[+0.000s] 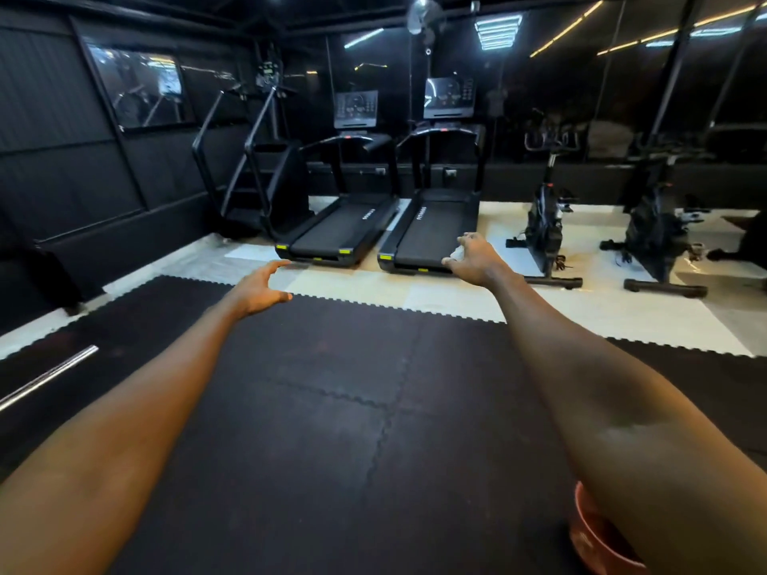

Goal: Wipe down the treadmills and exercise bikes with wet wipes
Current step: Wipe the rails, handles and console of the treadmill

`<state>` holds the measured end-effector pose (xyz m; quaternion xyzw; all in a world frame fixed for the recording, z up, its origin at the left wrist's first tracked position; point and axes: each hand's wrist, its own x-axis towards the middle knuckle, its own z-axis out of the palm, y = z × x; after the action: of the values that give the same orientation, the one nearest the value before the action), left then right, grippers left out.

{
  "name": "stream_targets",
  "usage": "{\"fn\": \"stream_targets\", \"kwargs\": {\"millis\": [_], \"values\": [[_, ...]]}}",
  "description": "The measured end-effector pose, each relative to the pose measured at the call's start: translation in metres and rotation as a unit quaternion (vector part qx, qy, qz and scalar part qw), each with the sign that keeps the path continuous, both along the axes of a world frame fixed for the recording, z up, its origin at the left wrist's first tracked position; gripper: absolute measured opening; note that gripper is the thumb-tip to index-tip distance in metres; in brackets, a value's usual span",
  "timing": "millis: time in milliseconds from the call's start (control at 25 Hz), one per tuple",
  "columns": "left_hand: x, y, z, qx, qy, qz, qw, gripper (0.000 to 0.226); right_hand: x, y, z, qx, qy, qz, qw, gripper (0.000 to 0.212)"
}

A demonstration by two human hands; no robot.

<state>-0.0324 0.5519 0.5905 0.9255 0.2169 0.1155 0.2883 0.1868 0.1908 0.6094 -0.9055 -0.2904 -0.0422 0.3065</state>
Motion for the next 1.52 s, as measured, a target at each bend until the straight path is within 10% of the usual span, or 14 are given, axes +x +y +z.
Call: {"fn": "stream_targets", "kwargs": {"millis": [1520], "values": [[0.502,0.582,0.079,0.028,-0.066,0.021,0.997,0.080,0.501,0.583,0.062,0.027,-0.025,-0.004,0.999,0.069]]}}
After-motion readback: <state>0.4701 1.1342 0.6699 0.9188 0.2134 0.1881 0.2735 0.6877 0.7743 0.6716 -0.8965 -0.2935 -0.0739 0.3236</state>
